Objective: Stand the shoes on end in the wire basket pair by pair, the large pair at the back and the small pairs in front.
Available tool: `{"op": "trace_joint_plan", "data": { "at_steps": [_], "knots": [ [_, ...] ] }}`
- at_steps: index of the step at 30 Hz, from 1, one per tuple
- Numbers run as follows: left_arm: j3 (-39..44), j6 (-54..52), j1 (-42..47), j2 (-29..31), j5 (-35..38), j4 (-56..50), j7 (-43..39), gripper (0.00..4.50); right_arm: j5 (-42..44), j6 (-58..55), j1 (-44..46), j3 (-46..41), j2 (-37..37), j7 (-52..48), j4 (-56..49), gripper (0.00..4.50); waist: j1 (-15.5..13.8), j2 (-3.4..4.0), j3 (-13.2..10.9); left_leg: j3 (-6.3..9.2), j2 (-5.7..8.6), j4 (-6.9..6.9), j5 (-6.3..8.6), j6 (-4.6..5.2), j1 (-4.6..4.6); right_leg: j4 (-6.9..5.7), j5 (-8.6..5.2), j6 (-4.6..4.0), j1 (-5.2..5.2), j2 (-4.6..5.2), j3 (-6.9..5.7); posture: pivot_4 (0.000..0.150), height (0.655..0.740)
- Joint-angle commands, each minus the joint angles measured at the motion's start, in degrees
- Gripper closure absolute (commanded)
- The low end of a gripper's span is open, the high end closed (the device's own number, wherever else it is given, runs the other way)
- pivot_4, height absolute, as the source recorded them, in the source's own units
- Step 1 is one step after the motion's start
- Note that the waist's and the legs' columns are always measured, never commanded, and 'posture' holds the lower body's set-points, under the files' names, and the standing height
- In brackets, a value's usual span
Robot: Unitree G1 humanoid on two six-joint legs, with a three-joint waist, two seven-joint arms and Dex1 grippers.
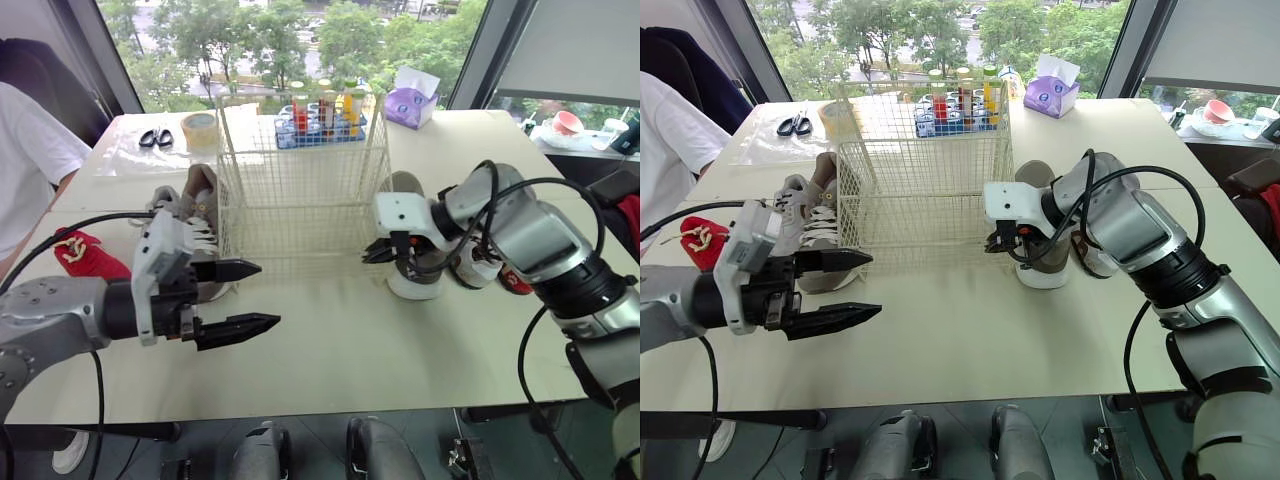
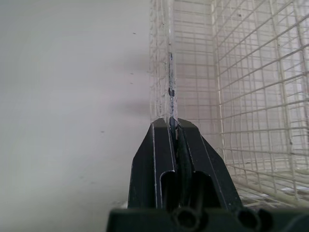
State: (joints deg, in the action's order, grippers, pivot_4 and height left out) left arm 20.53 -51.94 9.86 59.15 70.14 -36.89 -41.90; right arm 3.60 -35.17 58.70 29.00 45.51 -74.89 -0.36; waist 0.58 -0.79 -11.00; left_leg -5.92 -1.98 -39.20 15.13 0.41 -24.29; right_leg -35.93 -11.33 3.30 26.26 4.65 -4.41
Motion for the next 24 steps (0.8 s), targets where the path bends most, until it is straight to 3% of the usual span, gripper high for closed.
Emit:
{"op": "trace_joint_plan", "data": {
  "at_steps": [1,3,4,5,10,14,16,19,20,24],
  "knots": [
    [-0.94,1.29,1.02,-0.50,-0.92,-0.16,-0.81,0.00,-0.12,-3.73,1.13,-2.74,-0.76,1.09,0.00,4.48,-0.06,0.00,0.00,0.00,0.00,0.00,0.00,0.00,0.01,-0.02,0.00,0.00,0.00,0.00,0.00,0.150,0.7400],
    [-1.14,1.36,1.21,-0.83,-1.02,-0.08,-0.93,0.00,1.67,-5.91,0.26,-3.80,-0.81,0.21,-2.75,4.48,-0.15,0.00,0.00,0.02,0.00,0.00,-0.01,-0.01,0.00,-0.05,0.00,0.00,0.00,0.02,0.00,0.150,0.7400],
    [-1.20,1.35,1.31,-0.90,-1.14,0.06,-1.06,0.00,2.13,-6.81,-0.04,-4.12,-0.73,0.00,-3.78,3.85,-0.15,0.00,0.00,0.04,0.00,-0.01,-0.01,-0.01,-0.02,-0.06,0.00,0.00,0.01,0.02,0.00,0.150,0.7400],
    [-1.27,1.34,1.44,-1.12,-1.01,0.33,-1.13,0.00,3.40,-8.78,-0.29,-5.27,-0.84,0.15,-5.05,3.62,-0.14,0.00,0.00,0.06,0.00,-0.01,-0.01,-0.01,-0.02,-0.06,0.00,0.00,0.02,0.03,-0.01,0.150,0.7400],
    [-1.34,1.06,1.65,-2.20,-0.24,1.59,-1.53,0.00,11.58,-21.18,1.71,-14.38,-2.07,2.55,-8.88,1.16,0.01,0.00,0.00,0.06,0.00,-0.01,0.01,0.02,-0.03,-0.09,0.00,0.01,0.06,0.03,-0.01,0.150,0.7400],
    [-0.61,0.65,1.20,-4.18,1.85,2.90,-0.63,0.00,17.35,-33.39,4.18,-27.70,-2.43,9.48,-11.07,1.16,-0.10,0.00,0.00,0.08,-0.01,0.00,0.10,0.17,-0.04,-0.10,0.00,0.01,0.06,0.03,-0.01,0.150,0.7400],
    [-1.50,1.53,2.12,-8.59,3.08,4.06,4.63,0.00,17.97,-39.69,2.34,-42.25,-5.99,17.97,-13.79,1.16,-0.35,-0.03,0.01,0.09,-0.01,-0.01,0.15,0.26,-0.04,-0.09,0.00,0.01,0.05,0.05,-0.01,0.150,0.7400],
    [-3.47,4.00,2.02,-16.22,1.25,3.38,11.96,0.00,15.75,-40.98,-5.71,-59.14,-13.52,30.42,-22.91,0.30,-1.29,-0.37,0.22,0.15,0.00,-0.03,0.17,0.30,0.00,-0.10,0.01,0.01,-0.07,0.07,-0.04,0.150,0.7400],
    [-3.99,4.55,1.79,-18.30,0.96,2.69,13.94,0.00,15.60,-41.37,-9.05,-61.83,-15.61,32.90,-27.00,0.11,-1.47,-0.56,0.38,0.16,-0.01,0.00,0.18,0.30,0.03,-0.05,0.02,0.01,-0.15,0.06,-0.09,0.150,0.7400],
    [-5.76,5.73,1.46,-23.30,1.47,1.27,18.33,0.00,18.44,-42.21,-17.79,-67.65,-23.39,38.94,-38.57,0.11,-1.26,-0.44,0.43,0.13,0.04,-0.05,0.16,0.32,0.00,-0.11,0.02,0.01,-0.09,0.15,-0.02,0.150,0.7400]
  ]
}}
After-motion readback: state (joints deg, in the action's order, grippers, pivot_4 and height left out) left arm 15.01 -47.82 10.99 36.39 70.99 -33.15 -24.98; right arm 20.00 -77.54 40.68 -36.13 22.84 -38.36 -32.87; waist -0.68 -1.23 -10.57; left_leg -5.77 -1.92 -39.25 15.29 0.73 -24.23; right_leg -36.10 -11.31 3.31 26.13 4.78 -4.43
